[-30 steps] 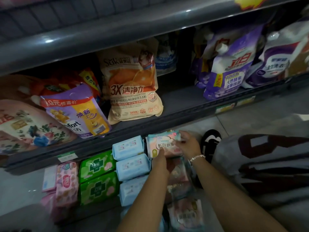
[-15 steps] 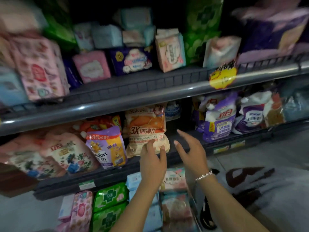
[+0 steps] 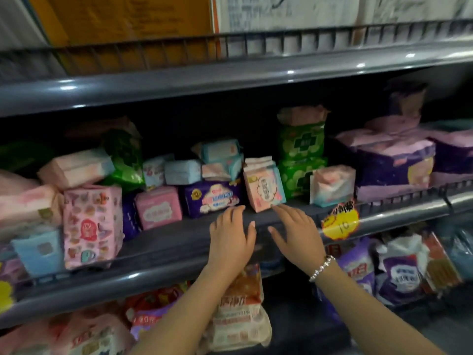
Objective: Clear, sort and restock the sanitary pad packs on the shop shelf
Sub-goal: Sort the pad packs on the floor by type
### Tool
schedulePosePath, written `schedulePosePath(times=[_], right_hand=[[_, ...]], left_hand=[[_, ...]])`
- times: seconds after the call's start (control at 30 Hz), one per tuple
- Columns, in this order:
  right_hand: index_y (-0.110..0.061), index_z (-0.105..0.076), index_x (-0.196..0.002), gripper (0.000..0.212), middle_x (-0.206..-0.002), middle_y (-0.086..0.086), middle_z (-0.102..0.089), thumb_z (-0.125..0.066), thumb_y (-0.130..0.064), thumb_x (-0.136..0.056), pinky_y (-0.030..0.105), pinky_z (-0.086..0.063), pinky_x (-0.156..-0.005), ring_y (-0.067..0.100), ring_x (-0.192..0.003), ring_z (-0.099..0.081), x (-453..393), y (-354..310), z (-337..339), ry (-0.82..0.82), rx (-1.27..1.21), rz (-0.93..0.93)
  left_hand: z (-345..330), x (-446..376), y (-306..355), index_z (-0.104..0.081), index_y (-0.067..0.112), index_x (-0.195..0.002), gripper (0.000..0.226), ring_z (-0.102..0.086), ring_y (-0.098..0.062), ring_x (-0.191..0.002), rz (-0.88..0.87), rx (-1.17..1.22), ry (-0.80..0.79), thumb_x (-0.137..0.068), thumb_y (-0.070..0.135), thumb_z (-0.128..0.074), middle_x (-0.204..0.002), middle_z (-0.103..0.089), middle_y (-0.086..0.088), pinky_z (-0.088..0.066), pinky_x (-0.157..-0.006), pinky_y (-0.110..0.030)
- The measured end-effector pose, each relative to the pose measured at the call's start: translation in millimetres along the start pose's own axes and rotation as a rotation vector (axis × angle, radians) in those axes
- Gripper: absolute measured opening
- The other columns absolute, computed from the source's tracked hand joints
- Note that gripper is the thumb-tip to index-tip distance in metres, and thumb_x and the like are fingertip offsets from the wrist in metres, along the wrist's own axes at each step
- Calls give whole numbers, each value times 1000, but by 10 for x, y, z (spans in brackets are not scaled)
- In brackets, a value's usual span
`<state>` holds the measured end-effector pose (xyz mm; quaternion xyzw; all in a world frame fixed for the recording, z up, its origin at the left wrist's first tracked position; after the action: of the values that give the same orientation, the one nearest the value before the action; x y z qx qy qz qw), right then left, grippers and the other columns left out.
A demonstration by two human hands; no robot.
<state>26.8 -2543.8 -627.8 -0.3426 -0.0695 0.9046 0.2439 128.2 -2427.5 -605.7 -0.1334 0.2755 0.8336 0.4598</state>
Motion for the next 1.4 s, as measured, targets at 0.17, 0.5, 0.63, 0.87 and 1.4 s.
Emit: schedulePosePath(times=[0.17,0.5,0.63,0.87,1.4], right_hand=[[-14,-33,-148,59,-153,4,-35,-55,-30,-96,37,-31,-112,25,-139,-34,-654,319,-166,-65,-55,1],[-16,-20,-152,64,-157,7,-27,-54,-23,-97,30,-17,-114,28,-143,-24,-1618,846,-232,-240,-121,26],[-24,-25,-152,60,-151,3,-38,-47,-40,-99,27,-21,-110,21,-139,-29,-1788,903,-126,-333,171,29],[-22,-70,-116,59,-109,4,-71,-68,-60,-72,43,-38,-93,34,-103,-61,-1565,1082,257,6,378,168],[-30,-51,-137,63,-139,4,-42,-70,-47,-80,38,-38,-105,27,-126,-42,-1427,1632,344,-561,424,-43]], left_hand=[[-169,-796,139,-37,19,-142,45,-36,-19,-134,-21,67,20,-100,33,-44,-145,-40,0,-27,-108,-36],[-561,-2111,186,9,16,-154,106,7,-25,-149,-196,-321,-492,-85,59,-59,-161,17,-7,-1,-119,-37],[-724,-2276,119,15,18,-153,126,7,-29,-149,-125,-368,-669,-71,68,-68,-161,14,-9,-2,-119,-39],[-843,-2330,155,-12,16,-153,130,-18,-30,-140,-136,-482,-588,-56,82,-67,-152,-24,-8,-14,-114,-37],[-625,-1899,93,-42,18,-129,102,-55,-23,-112,5,-224,-386,-50,71,-79,-127,-55,0,-46,-87,-31]])
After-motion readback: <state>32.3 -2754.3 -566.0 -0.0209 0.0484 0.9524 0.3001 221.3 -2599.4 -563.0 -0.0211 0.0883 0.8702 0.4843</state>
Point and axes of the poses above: each hand's wrist, its own x-axis away from the middle knuckle, its own z-axis out of the back of the hand, y = z × x, the point moved 5 cm from there along -x, towards the middle knuckle
